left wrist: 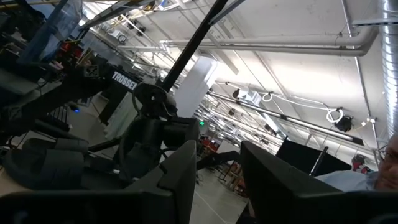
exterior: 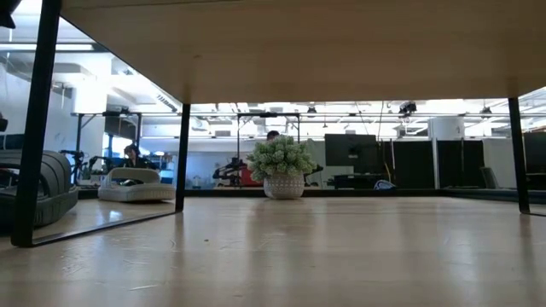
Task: Pick and place slides into the shelf
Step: Put the black slipper on the shelf
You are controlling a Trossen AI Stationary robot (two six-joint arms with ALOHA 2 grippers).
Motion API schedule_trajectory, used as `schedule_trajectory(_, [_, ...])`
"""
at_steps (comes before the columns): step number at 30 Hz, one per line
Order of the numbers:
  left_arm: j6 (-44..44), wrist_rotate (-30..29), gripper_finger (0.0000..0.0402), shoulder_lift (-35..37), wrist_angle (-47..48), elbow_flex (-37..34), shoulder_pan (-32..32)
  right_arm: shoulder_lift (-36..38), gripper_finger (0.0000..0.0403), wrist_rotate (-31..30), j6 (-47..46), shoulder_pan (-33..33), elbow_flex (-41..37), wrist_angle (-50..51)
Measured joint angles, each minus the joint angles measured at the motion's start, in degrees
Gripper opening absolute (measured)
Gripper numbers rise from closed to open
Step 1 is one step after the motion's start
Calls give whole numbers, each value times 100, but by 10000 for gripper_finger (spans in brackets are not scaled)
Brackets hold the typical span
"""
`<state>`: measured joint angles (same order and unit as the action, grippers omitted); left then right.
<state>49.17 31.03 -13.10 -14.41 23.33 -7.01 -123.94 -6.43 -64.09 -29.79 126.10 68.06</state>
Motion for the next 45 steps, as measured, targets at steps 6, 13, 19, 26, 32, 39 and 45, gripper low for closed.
schedule_trajectory(6, [2,2,112,-2,0,0,0,0,9,-85,399,246,-2,-551])
schedule_trajectory(13, [4,2,112,0,0,0,0,0,9,20,744,335,-5,-1363])
schedule_trajectory(19, [1,0,112,0,0,0,1,0,9,538,688,318,-193,-1642])
schedule_trajectory(26, [-2,2,112,-4,0,0,2,-2,9,481,435,224,-210,-1708])
schedule_trajectory(32, [-3,2,112,-2,-2,0,0,15,9,-258,462,164,82,-1765])
schedule_trajectory(39, [42,-31,112,-101,-247,9,2,26,9,-281,520,170,214,-1772])
schedule_trajectory(45, [228,-124,112,-651,442,383,2,27,9,-272,427,168,220,-1774])
